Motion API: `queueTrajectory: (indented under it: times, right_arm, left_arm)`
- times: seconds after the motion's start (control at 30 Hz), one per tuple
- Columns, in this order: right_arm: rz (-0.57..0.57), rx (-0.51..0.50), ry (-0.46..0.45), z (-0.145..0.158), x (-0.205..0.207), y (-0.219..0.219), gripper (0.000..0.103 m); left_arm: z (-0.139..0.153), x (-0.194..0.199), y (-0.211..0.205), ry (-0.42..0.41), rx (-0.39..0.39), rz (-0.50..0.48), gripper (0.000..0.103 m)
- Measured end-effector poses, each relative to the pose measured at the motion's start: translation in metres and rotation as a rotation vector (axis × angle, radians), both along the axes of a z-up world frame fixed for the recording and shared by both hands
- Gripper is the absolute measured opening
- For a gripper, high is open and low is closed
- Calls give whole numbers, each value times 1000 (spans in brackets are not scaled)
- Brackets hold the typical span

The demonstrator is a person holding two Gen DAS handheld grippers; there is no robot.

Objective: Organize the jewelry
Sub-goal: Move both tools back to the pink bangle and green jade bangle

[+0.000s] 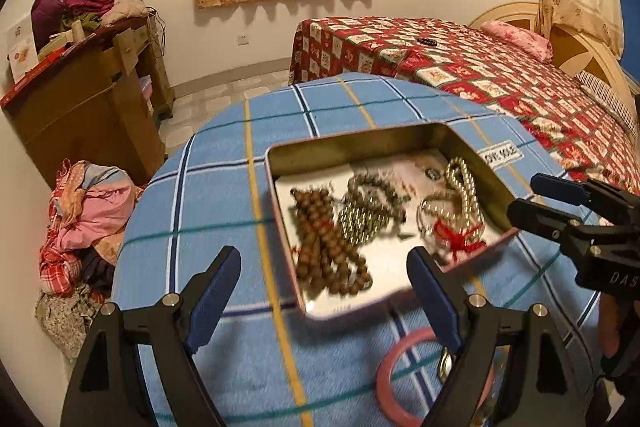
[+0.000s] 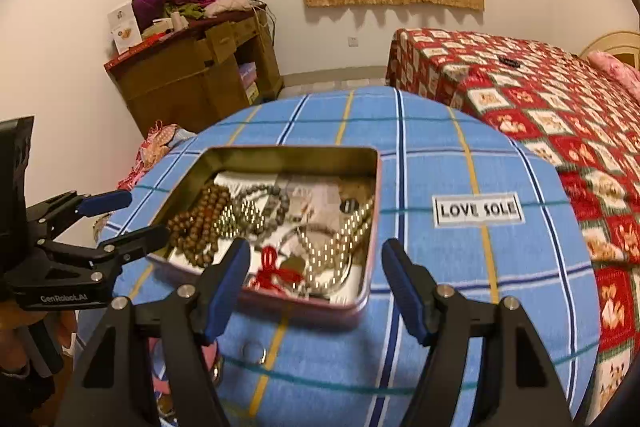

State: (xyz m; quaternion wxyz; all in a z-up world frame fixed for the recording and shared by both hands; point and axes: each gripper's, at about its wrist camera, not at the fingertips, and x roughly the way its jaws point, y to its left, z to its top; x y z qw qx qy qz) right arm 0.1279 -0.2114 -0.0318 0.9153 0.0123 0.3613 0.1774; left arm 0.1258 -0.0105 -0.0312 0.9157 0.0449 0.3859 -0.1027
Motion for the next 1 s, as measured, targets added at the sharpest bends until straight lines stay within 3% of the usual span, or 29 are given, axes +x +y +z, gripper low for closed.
queueTrajectory:
  times: [0.17, 0.37, 1.0]
  right_arm:
    - [-3, -17, 25, -9, -17, -3, 72]
    - [-36, 1, 74, -21, -36, -11, 77]
    - [0, -43, 127, -43, -86, 3, 77]
  left_arm:
    - [-8, -21, 2, -15, 44, 19, 85]
    - [-24, -39, 2, 23, 60, 34, 85]
    - [-49, -58, -12, 89, 52, -4, 85]
